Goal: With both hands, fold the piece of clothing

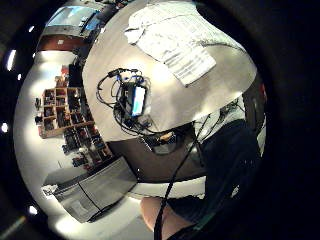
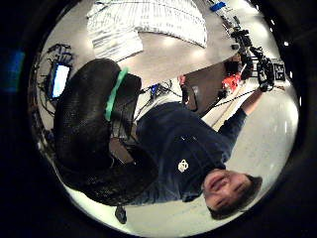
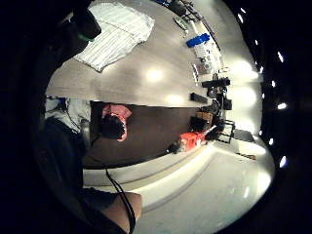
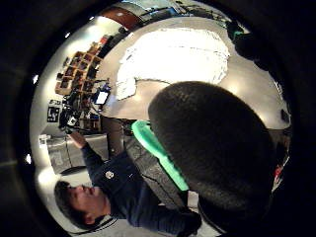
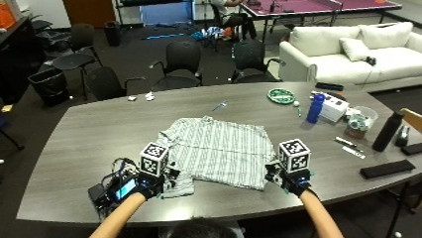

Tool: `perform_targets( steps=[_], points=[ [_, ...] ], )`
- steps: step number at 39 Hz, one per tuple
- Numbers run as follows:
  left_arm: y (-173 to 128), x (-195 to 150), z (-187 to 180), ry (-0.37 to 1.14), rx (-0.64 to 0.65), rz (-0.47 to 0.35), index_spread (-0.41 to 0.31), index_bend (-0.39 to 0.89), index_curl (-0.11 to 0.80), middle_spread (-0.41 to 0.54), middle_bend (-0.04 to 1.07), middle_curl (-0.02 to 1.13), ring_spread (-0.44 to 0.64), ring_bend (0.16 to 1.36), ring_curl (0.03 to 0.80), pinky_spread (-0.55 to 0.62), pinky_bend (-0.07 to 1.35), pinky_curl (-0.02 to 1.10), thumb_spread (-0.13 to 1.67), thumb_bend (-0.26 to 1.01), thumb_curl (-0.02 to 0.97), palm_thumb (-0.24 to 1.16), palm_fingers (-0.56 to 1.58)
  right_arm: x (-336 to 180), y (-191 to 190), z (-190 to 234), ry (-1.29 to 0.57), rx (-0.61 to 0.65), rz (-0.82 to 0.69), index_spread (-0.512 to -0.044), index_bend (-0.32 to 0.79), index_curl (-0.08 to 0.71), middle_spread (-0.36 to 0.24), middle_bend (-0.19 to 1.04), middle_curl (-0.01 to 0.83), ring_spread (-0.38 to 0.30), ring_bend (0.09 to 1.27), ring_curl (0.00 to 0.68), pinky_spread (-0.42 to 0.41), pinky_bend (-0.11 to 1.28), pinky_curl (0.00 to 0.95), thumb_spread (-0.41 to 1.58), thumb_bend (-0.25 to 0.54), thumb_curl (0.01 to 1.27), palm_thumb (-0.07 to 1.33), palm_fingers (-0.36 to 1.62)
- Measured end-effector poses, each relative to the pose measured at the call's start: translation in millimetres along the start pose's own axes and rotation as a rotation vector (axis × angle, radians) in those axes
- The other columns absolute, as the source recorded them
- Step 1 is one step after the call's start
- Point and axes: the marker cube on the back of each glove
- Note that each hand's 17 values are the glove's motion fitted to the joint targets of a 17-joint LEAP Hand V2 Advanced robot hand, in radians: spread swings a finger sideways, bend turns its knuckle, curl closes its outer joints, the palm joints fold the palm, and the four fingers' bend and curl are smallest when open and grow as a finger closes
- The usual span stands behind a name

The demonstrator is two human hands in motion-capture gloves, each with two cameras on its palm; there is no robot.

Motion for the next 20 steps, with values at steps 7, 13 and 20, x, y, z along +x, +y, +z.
perform_targets(
  steps=[7,13,20],
  points=[
    [-1.2,-12.4,1.9,-0.011,-0.023,-0.060,-0.065,0.14,0.074,0.191,0.12,0.04,0.28,0.60,0.172,0.23,0.46,0.17,0.87,0.17,0.073,0.25,0.11,-6.0,-16.2,-9.4,-0.042,0.019,-0.057,-0.203,0.18,0.180,-0.034,0.27,0.160,-0.042,0.43,0.193,0.072,0.34,0.173,0.82,0.098,0.05,0.16,0.69],
    [-3.8,-21.3,8.3,0.020,-0.032,-0.073,-0.075,0.16,0.124,0.226,0.14,0.06,0.34,0.65,0.205,0.27,0.50,0.21,1.09,0.17,0.111,0.26,0.07,-6.0,-34.6,8.8,-0.013,-0.004,-0.063,-0.235,0.16,0.220,-0.080,0.25,0.210,-0.049,0.42,0.232,0.077,0.33,0.215,1.04,0.092,0.08,0.17,0.68],
    [-11.8,-26.8,15.1,0.050,-0.053,-0.078,-0.081,0.16,0.170,0.245,0.15,0.09,0.37,0.68,0.223,0.29,0.52,0.24,1.23,0.16,0.149,0.27,0.04,-6.2,-43.2,22.9,0.014,-0.074,-0.054,-0.250,0.12,0.237,-0.056,0.23,0.253,-0.054,0.42,0.262,0.077,0.34,0.249,1.17,0.108,0.12,0.24,0.66]
  ],
)
